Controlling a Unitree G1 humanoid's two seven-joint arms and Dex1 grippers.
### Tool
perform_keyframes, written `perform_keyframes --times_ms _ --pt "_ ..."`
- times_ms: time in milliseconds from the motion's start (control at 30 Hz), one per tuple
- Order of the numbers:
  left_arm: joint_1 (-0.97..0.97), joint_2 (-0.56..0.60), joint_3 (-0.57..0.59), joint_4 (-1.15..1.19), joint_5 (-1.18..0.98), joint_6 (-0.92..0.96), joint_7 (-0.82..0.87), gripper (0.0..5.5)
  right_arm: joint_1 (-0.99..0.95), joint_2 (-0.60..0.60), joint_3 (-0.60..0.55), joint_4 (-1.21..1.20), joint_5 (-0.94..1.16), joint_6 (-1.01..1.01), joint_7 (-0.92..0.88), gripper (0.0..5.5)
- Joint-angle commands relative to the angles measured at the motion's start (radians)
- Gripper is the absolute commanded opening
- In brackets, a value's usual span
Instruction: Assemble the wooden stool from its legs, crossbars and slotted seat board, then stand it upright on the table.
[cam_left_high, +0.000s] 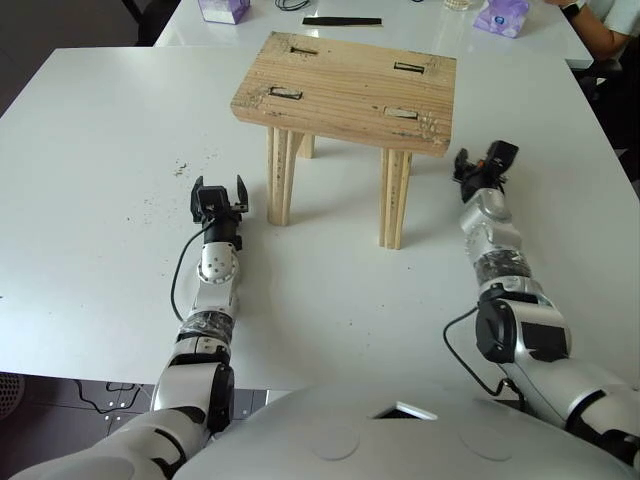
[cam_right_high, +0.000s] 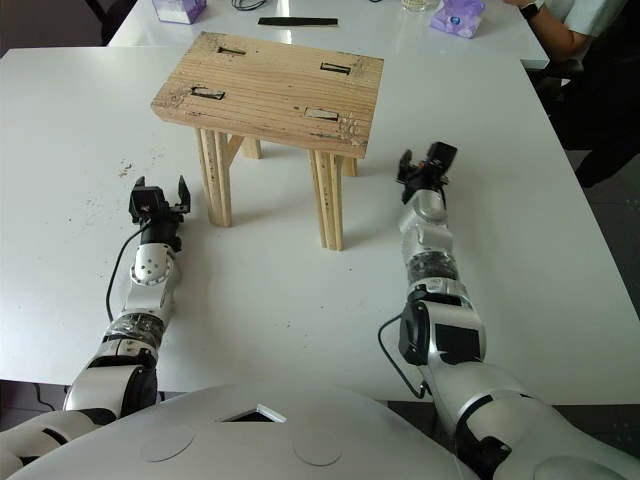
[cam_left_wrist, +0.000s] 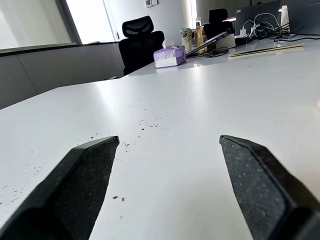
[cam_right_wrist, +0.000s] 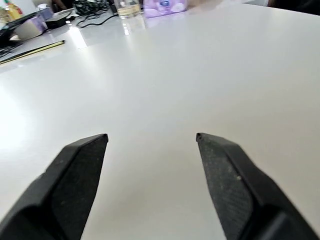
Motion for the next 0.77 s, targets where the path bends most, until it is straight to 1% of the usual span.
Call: perform_keyframes --times_ms 33,100,167,300,367,500,633,700,767 --pt "-0.007 -0.009 -0.033 0.107 0.063 -0.027 0.010 3.75 -0.100 0.036 0.009 0.114 -0.022 -0.022 -0.051 3.27" --pt "-0.021 0.002 -0.013 0.134 0.052 -0.033 0.013 3.75 -0.126 0.024 0.025 0.158 -0.056 -0.061 -0.077 3.27" --pt "-0.021 0.014 0.004 0.157 0.043 -0.041 0.013 3.75 -0.143 0.003 0.018 0.189 -0.065 -0.077 -0.100 3.27" --pt "-0.025 0.020 0.022 0.193 0.033 -0.056 0.012 3.75 -0.151 -0.018 0.052 0.208 -0.126 -0.136 -0.134 3.27" --pt "-0.036 0.013 0.028 0.213 0.029 -0.062 0.024 3.75 -0.182 -0.022 0.068 0.230 -0.146 -0.146 -0.128 3.27" --pt "-0.066 -0.027 0.033 0.240 0.026 -0.075 0.051 3.75 -0.255 -0.036 0.064 0.285 -0.152 -0.164 -0.127 3.27" --pt "-0.069 -0.040 0.021 0.248 0.039 -0.085 0.057 3.75 -0.282 -0.038 0.032 0.349 -0.114 -0.068 -0.077 3.27" --pt "-0.066 -0.037 0.025 0.251 0.035 -0.085 0.056 3.75 -0.280 -0.039 0.008 0.359 -0.090 -0.054 -0.070 3.27" --pt "-0.061 -0.031 0.026 0.246 0.033 -0.085 0.050 3.75 -0.274 -0.032 0.007 0.352 -0.092 -0.068 -0.075 3.27"
